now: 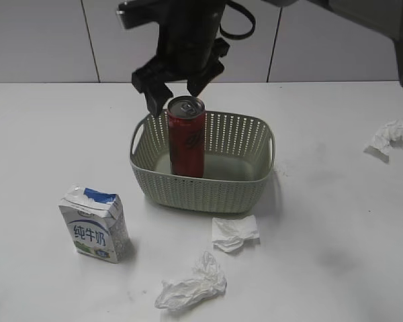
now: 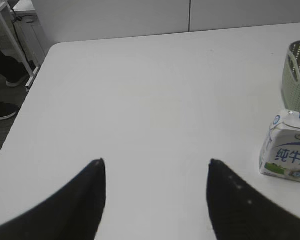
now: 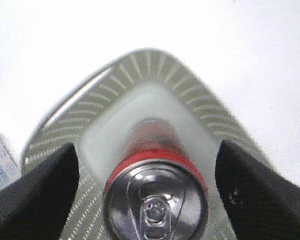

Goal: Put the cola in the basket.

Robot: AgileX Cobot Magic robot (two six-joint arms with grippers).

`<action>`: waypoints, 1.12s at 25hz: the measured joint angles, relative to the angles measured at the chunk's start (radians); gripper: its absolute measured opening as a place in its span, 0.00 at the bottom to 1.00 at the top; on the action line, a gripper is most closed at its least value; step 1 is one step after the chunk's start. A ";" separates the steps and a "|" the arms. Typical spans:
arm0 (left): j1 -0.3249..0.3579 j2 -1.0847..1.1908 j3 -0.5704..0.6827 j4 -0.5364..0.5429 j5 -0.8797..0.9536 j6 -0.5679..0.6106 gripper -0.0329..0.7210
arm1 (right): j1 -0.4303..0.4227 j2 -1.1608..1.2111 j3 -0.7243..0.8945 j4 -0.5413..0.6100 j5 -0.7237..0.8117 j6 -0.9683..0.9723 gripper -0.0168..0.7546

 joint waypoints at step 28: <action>0.000 0.000 0.000 0.000 0.000 0.000 0.69 | -0.543 -0.238 0.000 -0.068 0.017 0.092 0.81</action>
